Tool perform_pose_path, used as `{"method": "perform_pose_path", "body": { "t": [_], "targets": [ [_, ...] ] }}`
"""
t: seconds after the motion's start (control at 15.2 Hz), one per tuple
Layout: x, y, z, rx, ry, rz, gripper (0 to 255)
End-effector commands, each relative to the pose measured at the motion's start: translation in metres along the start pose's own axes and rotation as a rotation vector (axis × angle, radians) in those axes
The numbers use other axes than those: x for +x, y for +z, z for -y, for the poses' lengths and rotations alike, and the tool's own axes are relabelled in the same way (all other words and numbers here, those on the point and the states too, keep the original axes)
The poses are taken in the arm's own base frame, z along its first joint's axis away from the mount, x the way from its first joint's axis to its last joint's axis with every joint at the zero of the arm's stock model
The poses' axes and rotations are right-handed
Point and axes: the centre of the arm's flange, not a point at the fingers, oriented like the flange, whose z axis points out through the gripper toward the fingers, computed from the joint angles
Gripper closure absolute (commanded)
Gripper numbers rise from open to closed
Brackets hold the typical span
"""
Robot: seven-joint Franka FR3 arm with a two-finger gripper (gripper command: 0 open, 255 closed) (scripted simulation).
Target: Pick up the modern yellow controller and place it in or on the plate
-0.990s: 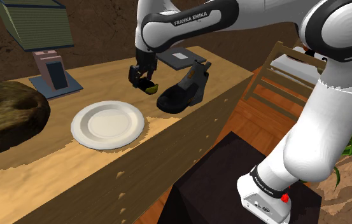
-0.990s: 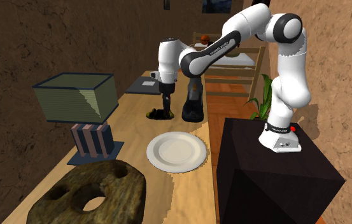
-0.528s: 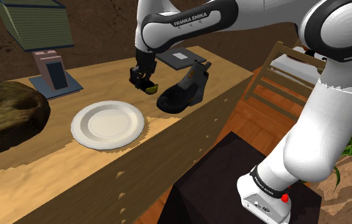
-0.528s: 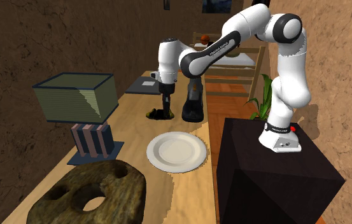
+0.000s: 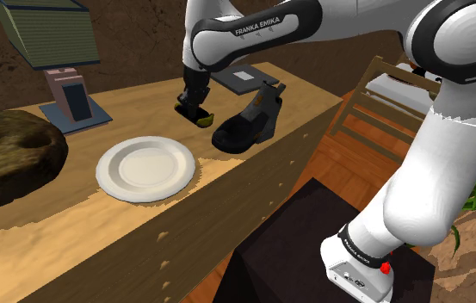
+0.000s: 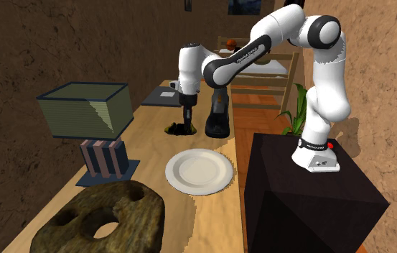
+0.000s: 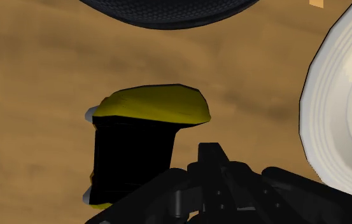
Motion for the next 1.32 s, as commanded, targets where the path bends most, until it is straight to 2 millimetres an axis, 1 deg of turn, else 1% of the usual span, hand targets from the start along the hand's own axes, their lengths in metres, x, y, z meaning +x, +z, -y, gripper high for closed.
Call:
{"method": "perform_pose_path", "body": {
  "t": [0.0, 0.07, 0.26, 0.53, 0.59, 0.99, 1.06, 1.25],
  "targets": [
    [0.000, 0.000, 0.000, 0.000, 0.000, 0.000, 255],
    [0.000, 0.000, 0.000, 0.000, 0.000, 0.000, 0],
    [0.018, 0.010, -0.035, 0.040, -0.228, -0.056, 0],
    [0.055, 0.023, -0.073, 0.093, -0.531, -0.130, 0],
    [0.056, 0.023, -0.074, 0.095, -0.539, -0.132, 0],
    [0.059, 0.054, -0.070, 0.095, -0.539, -0.132, 0],
    [0.060, 0.063, -0.069, 0.095, -0.539, -0.132, 0],
    [0.060, 0.063, -0.069, 0.095, -0.539, -0.132, 0]
  ]
}}
